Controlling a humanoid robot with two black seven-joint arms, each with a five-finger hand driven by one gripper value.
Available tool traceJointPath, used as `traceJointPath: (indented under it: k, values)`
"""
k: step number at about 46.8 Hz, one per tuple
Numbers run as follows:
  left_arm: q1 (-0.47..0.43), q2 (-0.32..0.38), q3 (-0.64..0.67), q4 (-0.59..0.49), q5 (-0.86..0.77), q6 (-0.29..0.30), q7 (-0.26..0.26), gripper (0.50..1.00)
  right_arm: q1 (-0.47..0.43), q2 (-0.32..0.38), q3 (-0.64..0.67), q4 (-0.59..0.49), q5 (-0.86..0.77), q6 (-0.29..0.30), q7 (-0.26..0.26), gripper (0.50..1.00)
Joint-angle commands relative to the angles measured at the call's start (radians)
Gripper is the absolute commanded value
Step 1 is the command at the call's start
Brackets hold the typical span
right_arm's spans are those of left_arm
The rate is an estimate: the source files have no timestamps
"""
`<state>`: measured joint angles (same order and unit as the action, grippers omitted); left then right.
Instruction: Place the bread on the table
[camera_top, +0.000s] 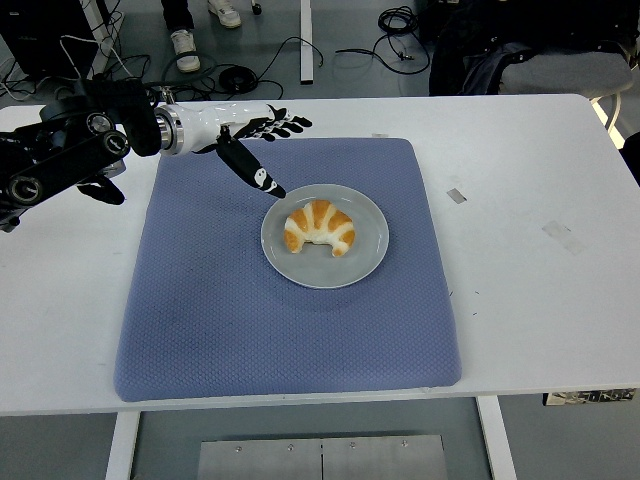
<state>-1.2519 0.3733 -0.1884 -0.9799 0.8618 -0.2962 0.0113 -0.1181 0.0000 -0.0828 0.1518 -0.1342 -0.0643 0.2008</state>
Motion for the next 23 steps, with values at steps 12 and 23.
traceJointPath:
  k: [12, 23]
  values:
    - [-0.001, 0.009, 0.015, -0.057, 0.032, 0.000, 0.022, 0.940, 0.000, 0.000, 0.000, 0.000, -0.001, 0.000, 0.000, 1.000]
    - [0.000, -0.005, 0.030, -0.059, 0.043, 0.000, 0.059, 0.924, 0.000, 0.000, 0.000, 0.000, 0.001, 0.000, 0.000, 1.000]
